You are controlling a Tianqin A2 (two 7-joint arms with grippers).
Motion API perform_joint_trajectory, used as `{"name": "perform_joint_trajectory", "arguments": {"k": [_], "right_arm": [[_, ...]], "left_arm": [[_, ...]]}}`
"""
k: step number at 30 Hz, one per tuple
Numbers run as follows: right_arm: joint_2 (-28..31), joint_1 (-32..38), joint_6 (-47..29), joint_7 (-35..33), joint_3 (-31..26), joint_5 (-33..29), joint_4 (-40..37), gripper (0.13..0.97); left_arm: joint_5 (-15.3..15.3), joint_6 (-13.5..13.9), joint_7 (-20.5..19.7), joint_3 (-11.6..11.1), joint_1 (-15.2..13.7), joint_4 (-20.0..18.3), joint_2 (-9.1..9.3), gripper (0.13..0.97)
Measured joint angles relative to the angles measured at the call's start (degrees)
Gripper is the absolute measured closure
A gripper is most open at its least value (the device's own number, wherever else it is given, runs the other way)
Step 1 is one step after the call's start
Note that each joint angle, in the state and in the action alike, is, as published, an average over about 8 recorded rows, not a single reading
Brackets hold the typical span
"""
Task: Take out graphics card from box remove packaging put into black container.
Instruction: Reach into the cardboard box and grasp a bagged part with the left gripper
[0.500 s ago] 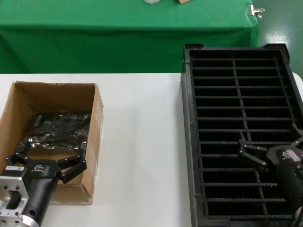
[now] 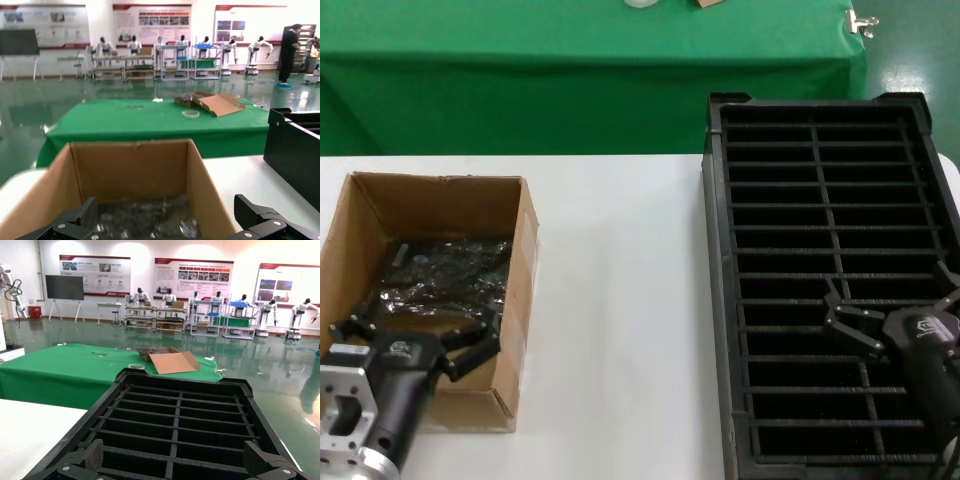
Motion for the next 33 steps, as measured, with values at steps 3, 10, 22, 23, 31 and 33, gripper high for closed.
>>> {"name": "perform_joint_trajectory", "arguments": {"k": [3,10,22,23,31,33], "right_arm": [[0.0,0.0,0.0,0.0,0.0,0.0,0.0,0.129],[0.0,0.0,0.0,0.0,0.0,0.0,0.0,0.129],[0.0,0.0,0.0,0.0,0.0,0.0,0.0,0.129],[0.0,0.0,0.0,0.0,0.0,0.0,0.0,0.129],[0.0,0.0,0.0,0.0,0.0,0.0,0.0,0.129],[0.0,0.0,0.0,0.0,0.0,0.0,0.0,0.129]], "left_arm": [[1.0,1.0,1.3,-0.2,-1.6,0.7,-1.50,0.132],[9.4,5.6,5.4,1.4,-8.6,5.3,-10.55,0.132],[30.3,22.5,11.4,12.5,-23.3,19.7,-21.60,0.132],[30.9,23.4,12.7,13.7,-24.7,21.3,-21.49,0.132],[30.7,23.3,27.9,20.4,-35.0,36.4,-16.40,0.132],[29.2,22.1,32.4,21.0,-36.8,39.5,-14.86,0.132]]}}
